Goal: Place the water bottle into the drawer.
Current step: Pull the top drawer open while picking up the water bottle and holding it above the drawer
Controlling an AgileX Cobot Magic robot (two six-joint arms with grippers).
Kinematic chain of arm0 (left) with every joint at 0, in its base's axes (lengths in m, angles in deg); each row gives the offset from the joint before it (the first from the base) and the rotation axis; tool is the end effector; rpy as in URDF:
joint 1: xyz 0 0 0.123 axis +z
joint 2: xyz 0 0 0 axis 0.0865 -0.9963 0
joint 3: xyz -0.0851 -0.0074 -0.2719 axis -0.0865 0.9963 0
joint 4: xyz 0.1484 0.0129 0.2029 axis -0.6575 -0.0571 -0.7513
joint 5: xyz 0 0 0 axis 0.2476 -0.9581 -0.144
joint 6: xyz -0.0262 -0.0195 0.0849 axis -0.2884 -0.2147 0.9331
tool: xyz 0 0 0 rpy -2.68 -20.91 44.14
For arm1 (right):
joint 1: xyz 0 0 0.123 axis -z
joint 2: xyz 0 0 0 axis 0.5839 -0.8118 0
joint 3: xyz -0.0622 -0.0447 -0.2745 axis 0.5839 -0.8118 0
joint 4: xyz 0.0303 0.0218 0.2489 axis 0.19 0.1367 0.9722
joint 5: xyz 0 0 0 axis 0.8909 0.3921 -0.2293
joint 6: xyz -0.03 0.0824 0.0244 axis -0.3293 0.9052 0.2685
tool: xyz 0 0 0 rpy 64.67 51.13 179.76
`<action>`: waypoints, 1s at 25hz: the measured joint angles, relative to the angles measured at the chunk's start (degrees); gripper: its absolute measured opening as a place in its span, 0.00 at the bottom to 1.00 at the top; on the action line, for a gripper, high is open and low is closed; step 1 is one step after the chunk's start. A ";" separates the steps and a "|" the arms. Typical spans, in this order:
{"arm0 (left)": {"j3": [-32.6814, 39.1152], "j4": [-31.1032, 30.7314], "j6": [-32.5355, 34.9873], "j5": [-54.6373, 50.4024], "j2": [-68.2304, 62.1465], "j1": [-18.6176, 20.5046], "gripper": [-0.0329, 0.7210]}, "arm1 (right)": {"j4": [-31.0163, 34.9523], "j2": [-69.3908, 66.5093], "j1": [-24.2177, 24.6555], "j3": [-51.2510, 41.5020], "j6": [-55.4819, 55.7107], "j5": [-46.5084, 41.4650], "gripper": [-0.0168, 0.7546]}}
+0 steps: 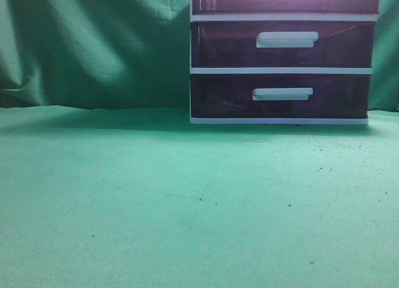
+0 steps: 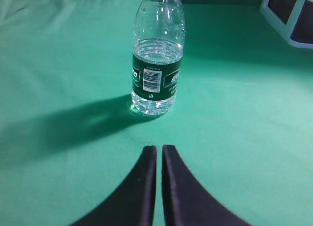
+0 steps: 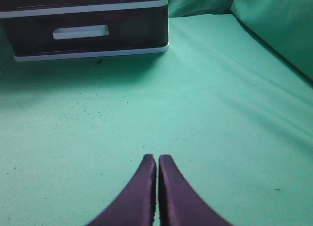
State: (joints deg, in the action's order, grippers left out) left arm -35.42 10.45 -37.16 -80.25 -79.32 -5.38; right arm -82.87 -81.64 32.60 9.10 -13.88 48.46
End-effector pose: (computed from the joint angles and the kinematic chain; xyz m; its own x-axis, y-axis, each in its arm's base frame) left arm 0.0527 0.0008 0.1753 -0.2639 -0.0777 -0.9614 -0.0263 0.9970 -0.0733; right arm 0.0521 0.0001 0.1686 -0.3221 0.0567 -0.9450 -0.0018 0.9982 0.0605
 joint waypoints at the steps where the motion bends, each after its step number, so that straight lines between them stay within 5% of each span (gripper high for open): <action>1: 0.00 0.00 0.00 0.00 0.00 0.00 0.04 | 0.00 0.00 0.00 0.00 0.00 0.00 0.02; 18: 0.00 -0.52 0.37 0.13 0.00 0.00 0.04 | 0.00 0.00 0.00 0.00 0.00 0.00 0.02; 25: 0.10 3.55 0.37 21.29 -0.08 0.00 0.04 | 0.00 0.00 0.00 0.00 0.00 0.00 0.02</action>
State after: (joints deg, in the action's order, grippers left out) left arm -35.32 14.00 -36.79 -58.96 -79.40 -5.38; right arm -82.87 -81.64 32.60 9.10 -13.88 48.46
